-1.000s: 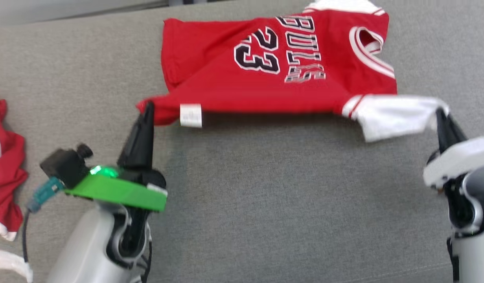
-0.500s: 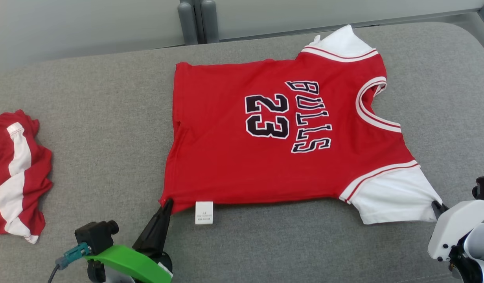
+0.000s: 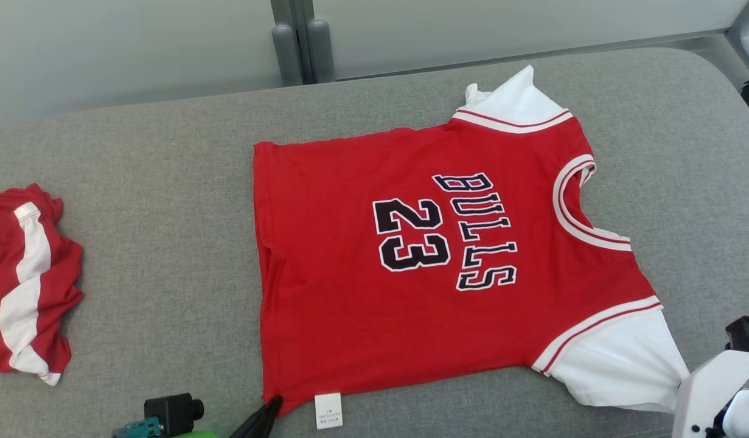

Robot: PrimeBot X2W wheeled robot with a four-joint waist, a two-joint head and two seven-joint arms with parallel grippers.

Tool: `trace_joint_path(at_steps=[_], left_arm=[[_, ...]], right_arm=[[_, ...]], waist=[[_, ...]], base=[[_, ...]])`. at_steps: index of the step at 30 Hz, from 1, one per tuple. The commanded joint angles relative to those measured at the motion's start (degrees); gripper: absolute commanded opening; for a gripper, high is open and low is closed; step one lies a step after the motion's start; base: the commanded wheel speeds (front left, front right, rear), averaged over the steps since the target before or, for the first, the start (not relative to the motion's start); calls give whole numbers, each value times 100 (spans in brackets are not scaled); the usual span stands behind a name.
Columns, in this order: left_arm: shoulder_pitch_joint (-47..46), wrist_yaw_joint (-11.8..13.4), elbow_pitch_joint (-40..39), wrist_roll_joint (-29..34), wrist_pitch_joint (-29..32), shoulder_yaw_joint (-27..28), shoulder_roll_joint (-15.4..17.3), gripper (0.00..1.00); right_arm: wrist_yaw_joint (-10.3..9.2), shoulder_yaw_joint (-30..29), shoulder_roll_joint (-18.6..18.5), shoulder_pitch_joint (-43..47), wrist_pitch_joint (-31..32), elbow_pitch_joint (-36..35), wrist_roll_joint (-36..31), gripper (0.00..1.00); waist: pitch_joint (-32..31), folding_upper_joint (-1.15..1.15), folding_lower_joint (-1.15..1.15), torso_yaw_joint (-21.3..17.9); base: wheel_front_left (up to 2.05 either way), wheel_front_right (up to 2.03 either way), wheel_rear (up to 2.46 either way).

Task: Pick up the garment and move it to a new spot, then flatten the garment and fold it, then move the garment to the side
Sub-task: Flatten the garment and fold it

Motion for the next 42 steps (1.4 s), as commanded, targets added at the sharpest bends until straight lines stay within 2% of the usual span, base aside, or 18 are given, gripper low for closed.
trace_joint_path(at_steps=[1,6,11,17,27,32,42], left_arm=[[118,3,-41,-53,-72,74,83,0],[138,-3,-343,-98,-265,132,88,0],[-162,-11,-686,-123,-444,141,-5,0],[-605,-14,-828,-184,-339,127,-63,0],[-1629,138,39,22,-294,199,-415,0],[-2052,195,662,132,-426,239,-654,0],[-2495,116,1480,227,-704,192,-938,0]], right_arm=[[-8,-94,-32,44,16,-120,38,0],[-8,-98,-25,39,-112,-292,350,0],[-6,79,-26,-226,-406,-488,950,0],[-6,121,-25,-764,-824,-469,1293,0],[-6,192,-24,-2144,-1486,653,1045,0],[-6,148,-22,-2720,-2035,1279,820,0],[-6,285,-27,-3331,-2656,2212,576,0]], waist=[[-15,0,0,-9],[-30,0,0,13],[-33,0,0,34],[36,0,0,30],[349,0,0,94],[515,0,0,121],[723,0,0,198]], base=[[0,0,0],[0,0,0],[0,0,0],[0,0,0],[0,0,0],[0,0,0],[0,0,0]])
